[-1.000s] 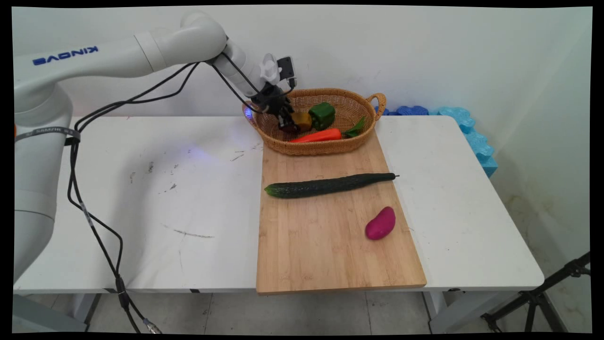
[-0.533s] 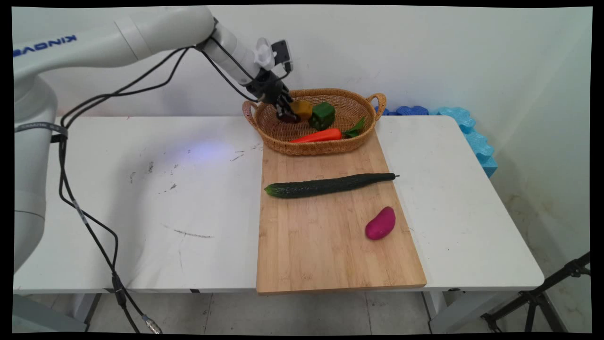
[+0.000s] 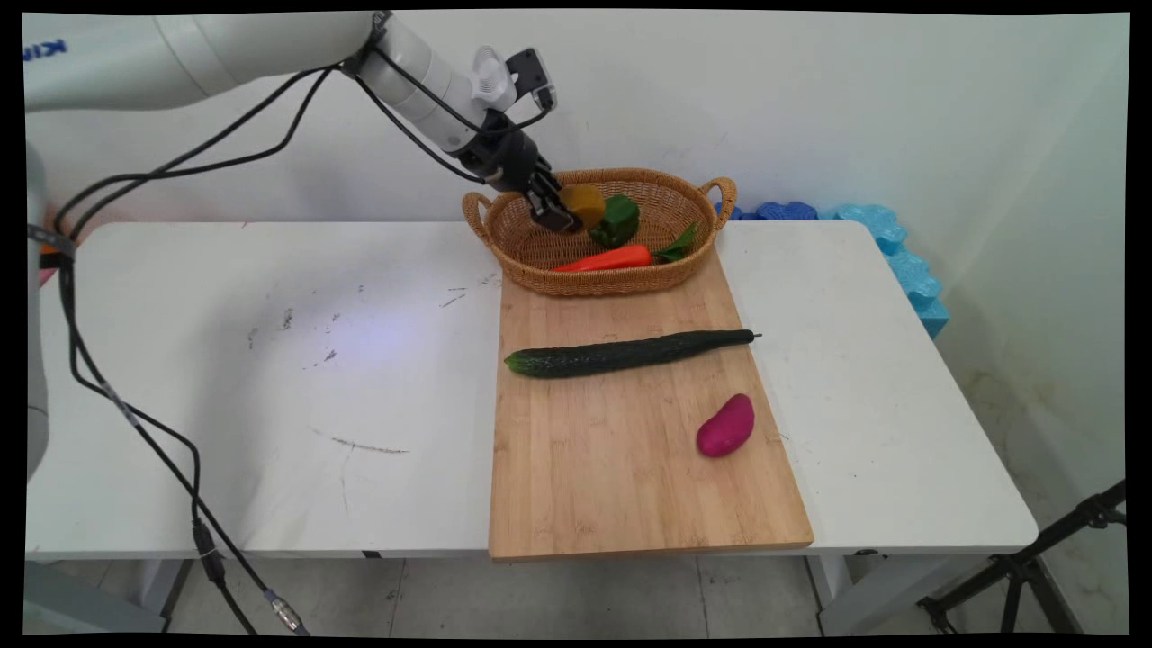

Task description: Place the picked object on the cutting board

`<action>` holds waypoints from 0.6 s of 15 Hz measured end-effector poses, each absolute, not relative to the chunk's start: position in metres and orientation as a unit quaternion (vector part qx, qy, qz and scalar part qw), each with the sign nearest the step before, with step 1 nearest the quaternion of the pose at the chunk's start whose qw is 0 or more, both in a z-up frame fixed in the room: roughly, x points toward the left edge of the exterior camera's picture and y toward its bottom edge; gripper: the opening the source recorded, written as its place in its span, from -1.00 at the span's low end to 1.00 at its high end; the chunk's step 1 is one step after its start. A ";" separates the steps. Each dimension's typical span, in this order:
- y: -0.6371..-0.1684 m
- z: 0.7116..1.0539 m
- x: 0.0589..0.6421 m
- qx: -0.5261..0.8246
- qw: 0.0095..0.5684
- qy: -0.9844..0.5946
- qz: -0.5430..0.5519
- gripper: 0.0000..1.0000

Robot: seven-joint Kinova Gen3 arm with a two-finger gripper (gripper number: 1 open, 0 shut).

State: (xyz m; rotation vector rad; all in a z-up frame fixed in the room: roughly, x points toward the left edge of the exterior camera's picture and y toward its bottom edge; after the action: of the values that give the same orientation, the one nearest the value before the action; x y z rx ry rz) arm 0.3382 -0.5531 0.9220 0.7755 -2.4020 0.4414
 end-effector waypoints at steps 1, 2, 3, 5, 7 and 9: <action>-0.543 0.925 0.334 0.296 0.291 -0.896 0.157 -1.00; -0.534 0.926 0.331 0.300 0.295 -0.895 0.150 -1.00; -0.524 0.927 0.326 0.303 0.300 -0.893 0.140 -1.00; -0.504 0.926 0.319 0.308 0.308 -0.892 0.122 -1.00; -0.482 0.921 0.310 0.311 0.315 -0.891 0.101 -1.00; -0.464 0.914 0.302 0.314 0.323 -0.889 0.083 -1.00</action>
State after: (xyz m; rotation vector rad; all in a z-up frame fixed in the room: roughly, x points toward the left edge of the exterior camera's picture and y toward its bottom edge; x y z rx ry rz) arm 0.3021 -0.4636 0.9141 0.8251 -2.3315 0.2178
